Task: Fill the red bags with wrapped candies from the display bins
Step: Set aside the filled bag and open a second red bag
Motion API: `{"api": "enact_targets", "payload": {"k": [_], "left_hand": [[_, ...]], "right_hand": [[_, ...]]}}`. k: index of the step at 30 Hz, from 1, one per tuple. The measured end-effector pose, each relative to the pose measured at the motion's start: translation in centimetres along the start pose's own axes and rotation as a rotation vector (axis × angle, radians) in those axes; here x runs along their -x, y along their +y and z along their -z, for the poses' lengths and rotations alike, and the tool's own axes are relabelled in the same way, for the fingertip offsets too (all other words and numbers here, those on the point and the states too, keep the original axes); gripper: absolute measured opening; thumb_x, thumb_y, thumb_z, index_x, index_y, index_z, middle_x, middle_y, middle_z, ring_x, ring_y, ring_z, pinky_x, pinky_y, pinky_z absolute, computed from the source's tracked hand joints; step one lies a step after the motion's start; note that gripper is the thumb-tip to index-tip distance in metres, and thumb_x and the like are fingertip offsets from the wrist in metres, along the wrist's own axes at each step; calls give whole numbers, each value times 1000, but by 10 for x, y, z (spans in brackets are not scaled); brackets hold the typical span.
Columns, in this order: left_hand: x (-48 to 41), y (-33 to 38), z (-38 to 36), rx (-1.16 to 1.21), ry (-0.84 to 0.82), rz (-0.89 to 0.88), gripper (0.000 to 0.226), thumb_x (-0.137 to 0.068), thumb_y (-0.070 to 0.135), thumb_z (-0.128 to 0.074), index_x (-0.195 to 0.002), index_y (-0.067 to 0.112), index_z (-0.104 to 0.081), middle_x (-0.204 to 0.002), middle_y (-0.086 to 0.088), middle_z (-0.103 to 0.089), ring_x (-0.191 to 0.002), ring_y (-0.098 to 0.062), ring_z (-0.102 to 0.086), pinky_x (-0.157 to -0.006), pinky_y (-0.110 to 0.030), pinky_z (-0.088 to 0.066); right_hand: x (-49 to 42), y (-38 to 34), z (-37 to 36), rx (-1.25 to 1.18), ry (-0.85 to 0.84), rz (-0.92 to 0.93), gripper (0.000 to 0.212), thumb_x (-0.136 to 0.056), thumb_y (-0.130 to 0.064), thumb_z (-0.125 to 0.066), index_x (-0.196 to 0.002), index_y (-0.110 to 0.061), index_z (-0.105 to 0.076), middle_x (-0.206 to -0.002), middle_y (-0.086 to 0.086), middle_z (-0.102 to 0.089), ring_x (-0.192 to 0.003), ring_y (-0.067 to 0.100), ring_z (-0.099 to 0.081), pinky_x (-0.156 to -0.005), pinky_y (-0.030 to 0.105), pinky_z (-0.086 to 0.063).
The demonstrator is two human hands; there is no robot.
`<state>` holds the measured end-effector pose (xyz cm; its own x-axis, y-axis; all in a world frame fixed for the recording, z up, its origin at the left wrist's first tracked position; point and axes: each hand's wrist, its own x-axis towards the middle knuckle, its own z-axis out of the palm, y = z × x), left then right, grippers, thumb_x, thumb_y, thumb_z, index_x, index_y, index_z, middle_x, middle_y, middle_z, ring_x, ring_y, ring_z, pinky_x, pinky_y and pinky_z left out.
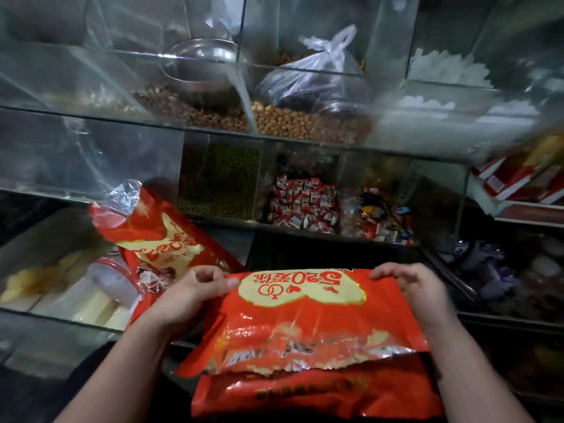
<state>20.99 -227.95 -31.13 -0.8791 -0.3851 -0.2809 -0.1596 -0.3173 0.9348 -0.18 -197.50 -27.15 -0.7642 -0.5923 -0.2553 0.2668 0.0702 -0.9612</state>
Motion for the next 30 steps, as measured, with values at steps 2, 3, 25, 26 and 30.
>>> {"api": "enact_targets", "payload": {"k": [2, 3, 25, 26, 30], "left_hand": [[-1, 2, 2, -181, 34, -114, 50, -59, 30, -96, -71, 17, -49, -69, -11, -59, -62, -26, -61, -50, -34, -49], [0, 3, 2, -201, 103, -174, 54, -56, 32, -98, -74, 18, -48, -73, -9, -62, -67, -28, -64, -53, -38, -53], [11, 20, -53, -393, -216, 68, 17, -87, 30, -77, -103, 32, -72, -112, -5, -75, -102, -26, -72, -91, -45, -57], [10, 13, -53, -295, -181, 55, 21, -85, 30, -79, -105, 28, -72, -112, -9, -74, -102, -30, -72, -89, -45, -57], [14, -9, -65, 12, -54, 40, 33, -78, 28, -86, -107, 22, -71, -114, -16, -73, -102, -37, -71, -79, -40, -60]], "right_hand": [[-4, 2, 4, 83, -30, -23, 20, -99, -34, -62, -108, -26, -78, -96, 6, -78, -77, 14, -77, -67, 29, -61], [-6, 3, 7, 213, -27, -38, 46, -84, -43, -81, -128, -39, -66, -108, 0, -79, -89, 16, -78, -74, 35, -63], [-25, -57, -42, 714, 43, 440, 82, -76, -15, -92, -143, -43, -54, -125, -13, -63, -109, -11, -62, -93, 10, -48], [-19, -49, -42, 782, 174, 518, 95, -72, -29, -94, -151, -45, -44, -133, -14, -54, -121, -8, -54, -105, 17, -41], [14, 4, -56, 552, 288, 234, 149, -34, -80, -88, -154, -63, -2, -165, -10, -27, -149, 13, -30, -118, 42, -29]]}}
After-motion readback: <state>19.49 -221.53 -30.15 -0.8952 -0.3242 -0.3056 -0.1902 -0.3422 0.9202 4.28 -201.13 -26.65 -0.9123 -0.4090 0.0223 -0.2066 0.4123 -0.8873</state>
